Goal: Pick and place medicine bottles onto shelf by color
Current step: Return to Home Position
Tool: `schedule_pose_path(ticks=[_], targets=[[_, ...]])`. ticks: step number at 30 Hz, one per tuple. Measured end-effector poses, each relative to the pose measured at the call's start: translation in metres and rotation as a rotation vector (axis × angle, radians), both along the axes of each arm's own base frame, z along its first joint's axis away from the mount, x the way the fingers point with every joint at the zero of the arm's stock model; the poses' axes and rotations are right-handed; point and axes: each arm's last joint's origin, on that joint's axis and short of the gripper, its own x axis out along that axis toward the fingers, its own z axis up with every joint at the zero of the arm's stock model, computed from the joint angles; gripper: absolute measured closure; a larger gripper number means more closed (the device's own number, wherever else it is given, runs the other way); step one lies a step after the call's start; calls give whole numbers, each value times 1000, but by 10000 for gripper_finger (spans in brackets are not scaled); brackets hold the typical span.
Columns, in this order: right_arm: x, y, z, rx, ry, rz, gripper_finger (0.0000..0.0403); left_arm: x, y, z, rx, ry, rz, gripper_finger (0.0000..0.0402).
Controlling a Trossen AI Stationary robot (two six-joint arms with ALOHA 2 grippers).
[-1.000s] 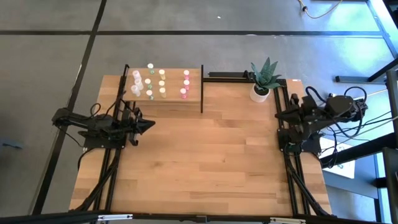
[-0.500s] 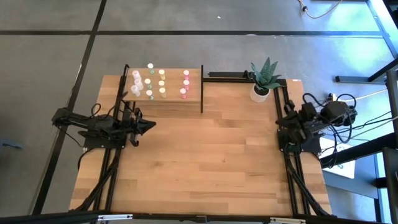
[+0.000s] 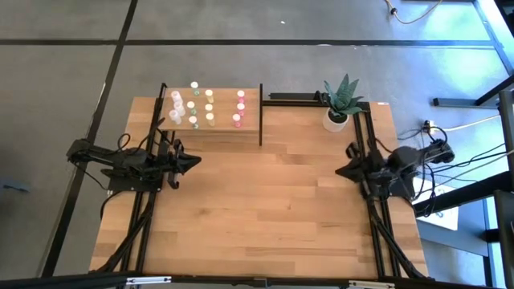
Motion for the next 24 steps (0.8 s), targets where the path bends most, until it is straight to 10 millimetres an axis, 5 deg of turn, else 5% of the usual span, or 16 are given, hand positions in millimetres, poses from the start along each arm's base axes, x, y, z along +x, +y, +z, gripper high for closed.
schedule_pose_path(ticks=[9,24], targets=[[15,6,-44,14,-22,0,398,0,0,0,0,0,0,393],[17,4,-55,-71,80,-104,398,0,0,0,0,0,1,380]])
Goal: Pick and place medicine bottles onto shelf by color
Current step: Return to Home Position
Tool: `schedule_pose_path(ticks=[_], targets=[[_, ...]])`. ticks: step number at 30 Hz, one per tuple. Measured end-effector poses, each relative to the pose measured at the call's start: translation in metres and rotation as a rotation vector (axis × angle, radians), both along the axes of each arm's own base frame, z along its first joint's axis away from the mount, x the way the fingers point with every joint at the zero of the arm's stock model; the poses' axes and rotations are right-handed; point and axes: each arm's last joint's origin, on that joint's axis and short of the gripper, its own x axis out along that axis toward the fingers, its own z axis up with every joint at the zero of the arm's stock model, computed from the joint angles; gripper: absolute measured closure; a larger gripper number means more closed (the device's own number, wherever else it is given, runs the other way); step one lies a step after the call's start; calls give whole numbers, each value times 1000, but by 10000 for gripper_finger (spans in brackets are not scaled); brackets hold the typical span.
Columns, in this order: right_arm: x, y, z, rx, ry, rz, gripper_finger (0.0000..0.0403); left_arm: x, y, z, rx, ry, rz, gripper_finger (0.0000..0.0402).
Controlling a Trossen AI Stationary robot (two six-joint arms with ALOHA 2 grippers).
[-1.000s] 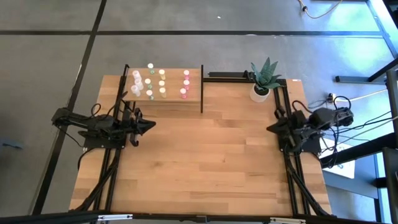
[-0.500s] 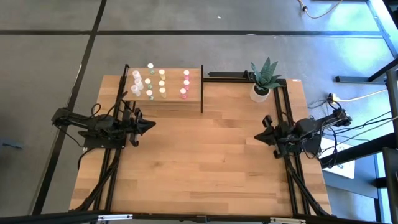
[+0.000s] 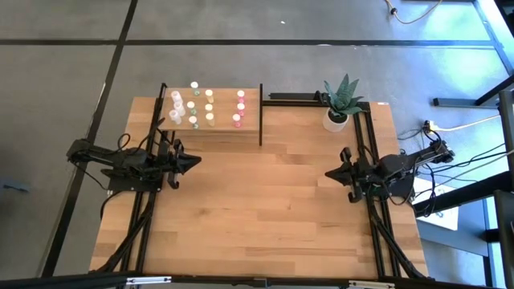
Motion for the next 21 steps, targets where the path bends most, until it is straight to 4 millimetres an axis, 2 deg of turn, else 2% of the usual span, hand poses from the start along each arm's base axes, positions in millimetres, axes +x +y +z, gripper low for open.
schedule_pose_path(ticks=[8,21], targets=[[0,0,0,5,1,0,388,0,0,0,0,0,0,374],[0,0,0,2,2,0,386,0,0,0,0,0,0,392]])
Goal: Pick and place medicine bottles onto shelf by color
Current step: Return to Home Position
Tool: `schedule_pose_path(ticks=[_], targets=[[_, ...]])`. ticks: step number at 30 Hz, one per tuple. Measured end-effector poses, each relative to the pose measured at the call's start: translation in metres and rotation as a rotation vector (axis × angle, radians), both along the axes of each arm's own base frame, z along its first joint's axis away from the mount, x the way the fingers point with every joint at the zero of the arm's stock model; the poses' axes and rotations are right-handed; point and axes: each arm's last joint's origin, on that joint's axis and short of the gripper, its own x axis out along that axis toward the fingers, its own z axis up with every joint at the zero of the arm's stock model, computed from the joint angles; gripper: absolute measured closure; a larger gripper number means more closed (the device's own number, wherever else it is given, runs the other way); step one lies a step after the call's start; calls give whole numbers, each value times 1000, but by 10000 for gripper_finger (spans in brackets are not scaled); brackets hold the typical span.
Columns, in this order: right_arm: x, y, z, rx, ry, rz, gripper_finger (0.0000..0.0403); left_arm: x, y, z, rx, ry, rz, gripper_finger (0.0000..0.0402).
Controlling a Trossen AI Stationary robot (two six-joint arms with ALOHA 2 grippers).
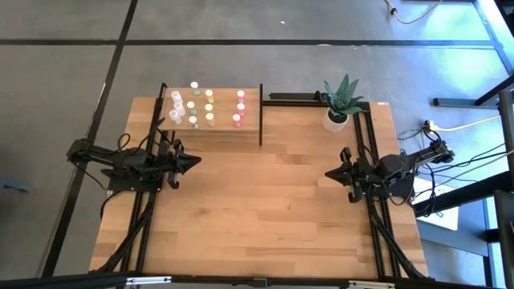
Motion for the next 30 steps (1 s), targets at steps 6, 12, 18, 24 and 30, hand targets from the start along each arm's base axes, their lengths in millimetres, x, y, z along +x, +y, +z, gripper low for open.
schedule_pose_path(ticks=[6,12,18,24,30], targets=[[0,0,0,0,0,0,386,0,0,0,0,0,0,391],[0,0,0,1,0,0,385,0,0,0,0,0,-1,380],[0,0,0,2,0,0,385,0,0,0,0,0,0,372],[0,0,0,2,0,0,386,0,0,0,0,0,0,374],[0,0,0,1,0,0,385,0,0,0,0,0,0,383]])
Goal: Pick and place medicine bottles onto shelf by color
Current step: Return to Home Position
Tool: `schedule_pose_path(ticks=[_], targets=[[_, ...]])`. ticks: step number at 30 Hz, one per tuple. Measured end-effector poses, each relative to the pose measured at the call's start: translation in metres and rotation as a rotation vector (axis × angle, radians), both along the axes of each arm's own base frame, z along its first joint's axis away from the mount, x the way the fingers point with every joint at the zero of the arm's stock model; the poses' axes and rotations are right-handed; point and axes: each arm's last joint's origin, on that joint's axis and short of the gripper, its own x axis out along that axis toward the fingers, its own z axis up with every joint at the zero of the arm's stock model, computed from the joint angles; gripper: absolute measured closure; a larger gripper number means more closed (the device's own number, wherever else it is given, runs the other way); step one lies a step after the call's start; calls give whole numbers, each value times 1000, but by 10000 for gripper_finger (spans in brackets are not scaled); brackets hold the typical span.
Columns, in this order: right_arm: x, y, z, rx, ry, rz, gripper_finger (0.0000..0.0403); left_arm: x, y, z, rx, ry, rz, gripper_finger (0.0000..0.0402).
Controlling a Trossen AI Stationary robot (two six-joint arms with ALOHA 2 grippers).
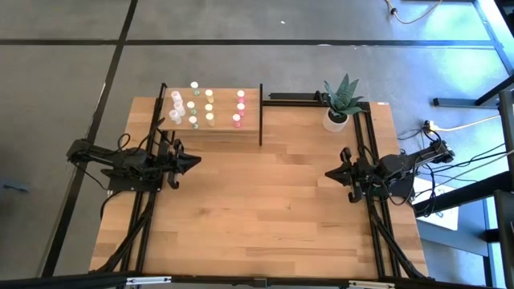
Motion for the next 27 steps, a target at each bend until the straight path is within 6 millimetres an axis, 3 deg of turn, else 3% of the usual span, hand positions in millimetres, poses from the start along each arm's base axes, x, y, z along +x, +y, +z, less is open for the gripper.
schedule_pose_path(ticks=[11,27], targets=[[0,0,0,-1,0,0,386,0,0,0,0,0,0,391],[0,0,0,-1,0,0,385,0,0,0,0,0,0,371]])
